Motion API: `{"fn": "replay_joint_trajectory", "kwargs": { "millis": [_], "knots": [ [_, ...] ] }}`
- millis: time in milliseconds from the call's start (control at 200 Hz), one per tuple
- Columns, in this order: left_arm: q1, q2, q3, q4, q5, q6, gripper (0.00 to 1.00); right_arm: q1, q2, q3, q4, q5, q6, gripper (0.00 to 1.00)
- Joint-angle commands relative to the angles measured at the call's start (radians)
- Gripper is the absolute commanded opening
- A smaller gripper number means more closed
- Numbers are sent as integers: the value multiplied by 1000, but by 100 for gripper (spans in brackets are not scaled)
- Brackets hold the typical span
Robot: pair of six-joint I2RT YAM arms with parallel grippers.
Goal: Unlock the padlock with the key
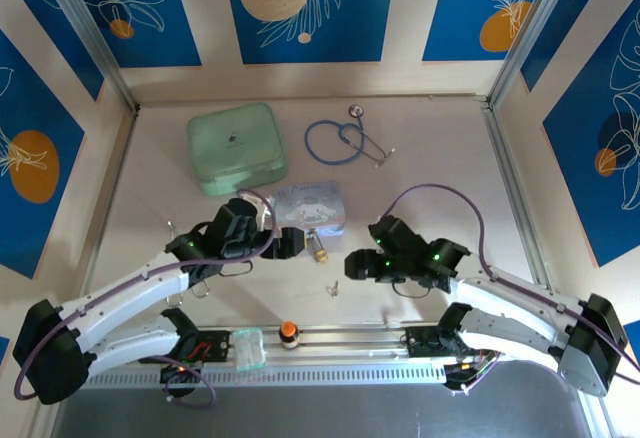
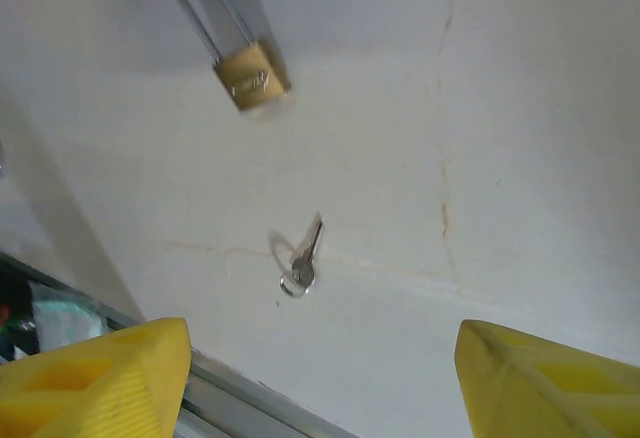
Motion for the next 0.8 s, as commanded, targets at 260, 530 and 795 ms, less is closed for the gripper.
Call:
{"fn": "replay_joint_trajectory", "kwargs": {
  "millis": [260, 530, 795],
  "knots": [
    [-63, 33, 8, 53, -29, -67, 99, 217, 372, 154, 86, 140, 109, 56],
    [-63, -15, -35, 20, -67, -78, 99, 267, 539, 240, 33, 187, 142, 48],
    [-63, -30, -66, 35, -71, -96, 99, 299, 614, 275, -56, 256, 189, 45]
  ]
}}
